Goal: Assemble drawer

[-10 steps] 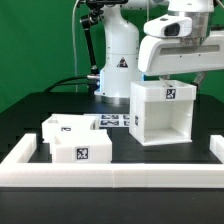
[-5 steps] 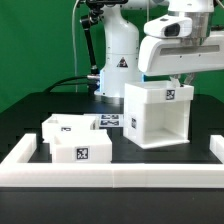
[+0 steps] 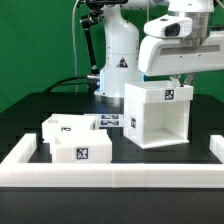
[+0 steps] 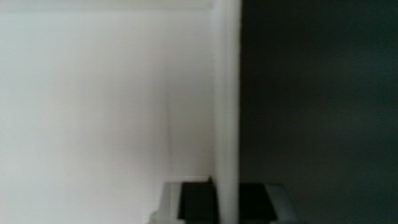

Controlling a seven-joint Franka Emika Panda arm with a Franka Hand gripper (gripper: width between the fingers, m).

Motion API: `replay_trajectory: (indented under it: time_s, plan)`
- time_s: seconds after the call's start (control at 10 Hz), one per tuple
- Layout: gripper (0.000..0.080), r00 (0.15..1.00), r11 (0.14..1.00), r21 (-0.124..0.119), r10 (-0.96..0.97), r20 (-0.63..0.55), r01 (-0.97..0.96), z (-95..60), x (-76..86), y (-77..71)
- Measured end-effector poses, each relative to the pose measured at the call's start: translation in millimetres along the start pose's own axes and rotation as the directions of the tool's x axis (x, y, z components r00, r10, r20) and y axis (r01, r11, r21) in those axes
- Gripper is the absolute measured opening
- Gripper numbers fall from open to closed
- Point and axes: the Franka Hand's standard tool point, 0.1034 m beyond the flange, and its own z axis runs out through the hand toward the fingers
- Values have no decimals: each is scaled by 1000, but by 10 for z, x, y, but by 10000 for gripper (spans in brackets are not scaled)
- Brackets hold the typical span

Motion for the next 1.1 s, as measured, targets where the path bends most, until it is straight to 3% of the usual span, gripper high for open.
replay_trajectory:
  time_s: [0.1, 0.6, 0.8, 0.9, 1.1]
  plan:
    - [38, 1000, 1000, 1, -4, 0, 4, 2, 20, 12]
    - [38, 997, 1000, 7, -23, -68, 24, -84, 728, 232]
    - [38, 988, 997, -7, -75, -132, 75, -112, 988, 346]
    - [38, 982, 995, -18, -104, -160, 103, -118, 1039, 399]
    - [38, 983, 996, -15, -88, -160, 86, -119, 1036, 375]
